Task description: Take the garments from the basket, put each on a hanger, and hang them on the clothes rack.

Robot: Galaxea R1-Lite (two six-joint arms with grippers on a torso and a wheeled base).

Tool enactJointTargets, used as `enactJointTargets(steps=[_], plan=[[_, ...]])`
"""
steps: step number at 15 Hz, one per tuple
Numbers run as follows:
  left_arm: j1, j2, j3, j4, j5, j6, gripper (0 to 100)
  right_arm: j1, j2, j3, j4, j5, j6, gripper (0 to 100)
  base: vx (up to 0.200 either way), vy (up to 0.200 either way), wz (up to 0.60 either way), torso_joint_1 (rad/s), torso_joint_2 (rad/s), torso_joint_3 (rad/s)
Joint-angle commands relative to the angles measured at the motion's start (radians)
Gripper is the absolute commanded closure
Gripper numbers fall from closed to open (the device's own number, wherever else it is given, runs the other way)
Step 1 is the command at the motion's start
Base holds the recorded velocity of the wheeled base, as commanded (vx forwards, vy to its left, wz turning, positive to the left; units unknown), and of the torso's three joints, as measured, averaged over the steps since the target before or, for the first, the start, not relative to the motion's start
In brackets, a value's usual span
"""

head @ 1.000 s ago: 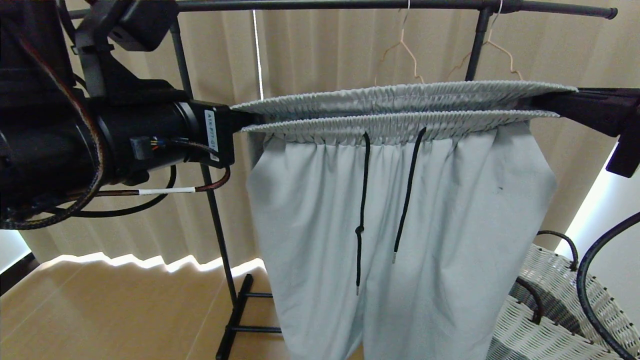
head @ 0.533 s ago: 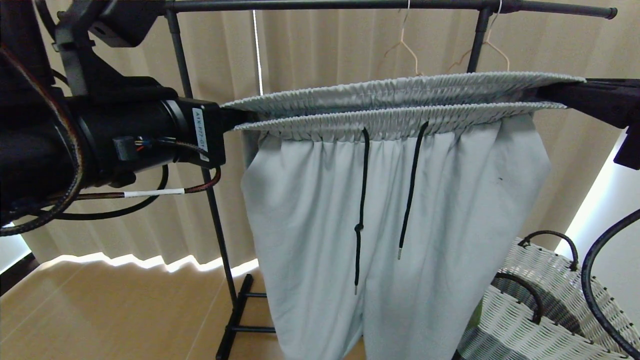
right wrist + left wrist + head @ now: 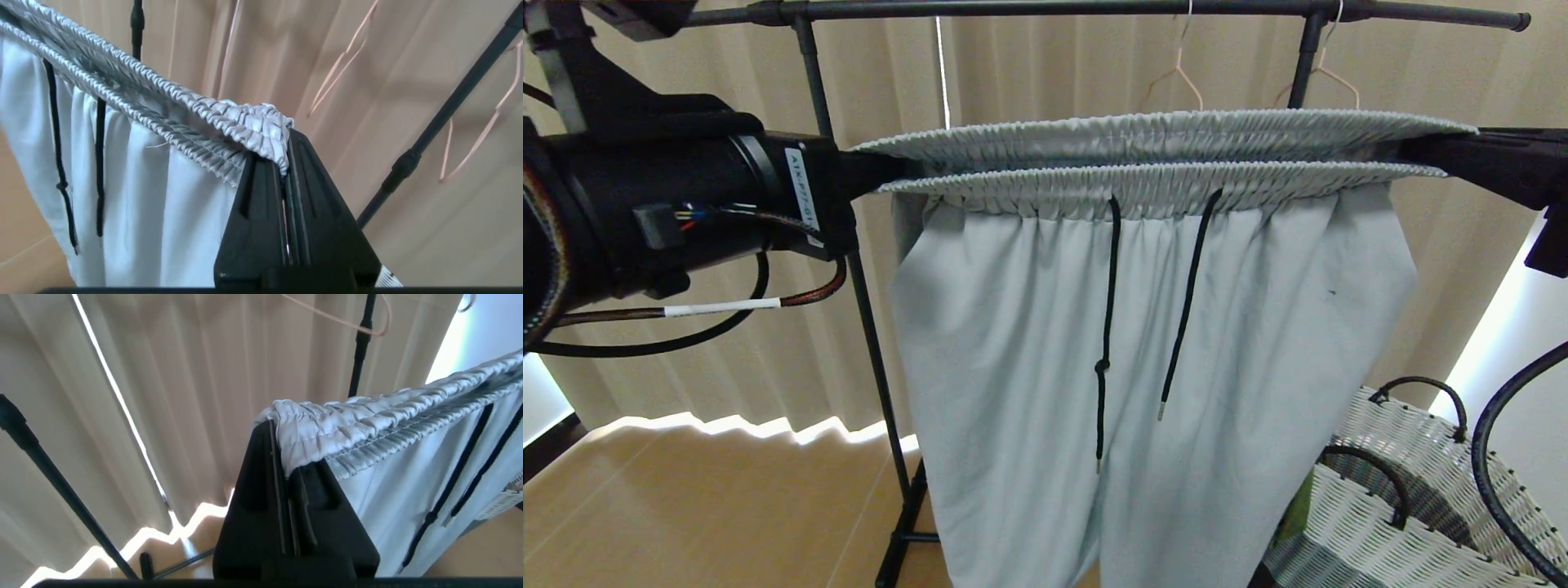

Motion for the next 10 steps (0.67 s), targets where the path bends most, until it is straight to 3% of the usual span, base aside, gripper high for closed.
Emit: enactJointTargets(steps=[1,2,8,9,10], plan=[[0.000,-0.018,0.002,0.001,0.001,0.001,100,0.002,0.007,0.000,0.001,0.001,-0.001,100,0.000,0.000,0.00,0.000,0.00,0.000],[0.000,-0.021,0.012,0.001,0.001,0.001,100,0.002,0.007,0.013,0.003,0.001,-0.001,0,0.000,0.000,0.00,0.000,0.00,0.000],[0.012,-0.027,0.085,0.001,0.023,0.014,100,0.059,-0.001,0.152,-0.082,0.017,0.004,0,0.000,0.000,0.00,0.000,0.00,0.000],[0.019,-0.026,0.086,0.001,0.034,0.014,100,0.070,-0.002,0.164,-0.112,0.035,0.004,0,0.000,0.000,0.00,0.000,0.00,0.000],[0.027,-0.023,0.089,0.002,0.052,0.019,100,0.079,-0.005,0.184,-0.178,0.101,0.004,0,0.000,0.000,0.00,0.000,0.00,0.000]])
